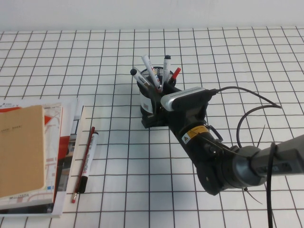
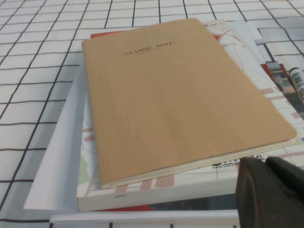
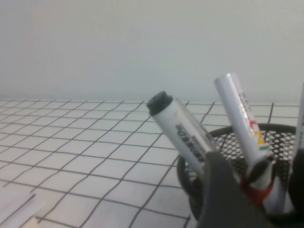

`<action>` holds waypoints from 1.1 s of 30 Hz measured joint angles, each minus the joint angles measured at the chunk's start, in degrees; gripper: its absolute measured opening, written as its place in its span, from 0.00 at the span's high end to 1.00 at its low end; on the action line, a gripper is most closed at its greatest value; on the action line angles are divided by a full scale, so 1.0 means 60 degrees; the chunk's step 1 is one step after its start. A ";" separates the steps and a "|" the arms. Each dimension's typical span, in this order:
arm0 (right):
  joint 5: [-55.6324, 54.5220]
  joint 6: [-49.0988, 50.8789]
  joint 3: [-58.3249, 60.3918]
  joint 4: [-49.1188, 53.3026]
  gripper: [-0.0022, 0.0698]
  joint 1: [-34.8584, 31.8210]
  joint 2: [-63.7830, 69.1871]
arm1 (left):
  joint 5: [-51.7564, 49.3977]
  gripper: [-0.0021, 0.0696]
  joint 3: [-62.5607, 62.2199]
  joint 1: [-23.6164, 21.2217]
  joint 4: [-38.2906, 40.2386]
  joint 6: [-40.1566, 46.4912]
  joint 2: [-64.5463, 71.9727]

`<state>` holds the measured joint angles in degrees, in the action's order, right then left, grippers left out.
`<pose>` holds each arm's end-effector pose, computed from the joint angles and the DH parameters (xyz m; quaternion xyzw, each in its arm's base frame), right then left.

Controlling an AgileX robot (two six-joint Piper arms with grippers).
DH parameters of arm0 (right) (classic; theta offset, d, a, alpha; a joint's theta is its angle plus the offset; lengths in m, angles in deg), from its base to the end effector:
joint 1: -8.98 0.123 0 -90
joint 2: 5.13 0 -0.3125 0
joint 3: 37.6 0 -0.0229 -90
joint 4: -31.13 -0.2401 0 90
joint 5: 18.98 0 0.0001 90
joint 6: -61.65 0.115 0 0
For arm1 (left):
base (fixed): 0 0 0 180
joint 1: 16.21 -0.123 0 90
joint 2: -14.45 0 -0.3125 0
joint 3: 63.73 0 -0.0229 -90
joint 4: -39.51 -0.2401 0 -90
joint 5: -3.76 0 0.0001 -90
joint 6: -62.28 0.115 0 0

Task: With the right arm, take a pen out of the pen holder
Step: 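Take a marker out of the pen holder and lay it on the table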

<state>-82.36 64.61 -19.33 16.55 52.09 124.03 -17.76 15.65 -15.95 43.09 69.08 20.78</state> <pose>0.3517 0.2938 0.1853 -0.1130 0.6657 0.2573 0.6913 0.0369 -0.0028 0.1642 0.0330 0.8042 0.0074 0.5935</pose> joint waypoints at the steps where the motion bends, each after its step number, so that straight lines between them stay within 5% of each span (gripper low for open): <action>1: 0.0000 0.0000 -0.0118 0.0000 0.57 -0.0035 0.0074 | 0.0000 0.98 0.0000 0.0000 0.0000 0.0000 0.0000; 33: 0.0434 -0.0033 -0.0808 -0.0015 0.71 -0.0227 0.0332 | 0.0000 0.98 0.0000 0.0000 0.0000 0.0000 0.0000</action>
<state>-79.76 64.41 -24.18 16.46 50.73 126.02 -17.76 15.65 -15.95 43.09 69.08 20.78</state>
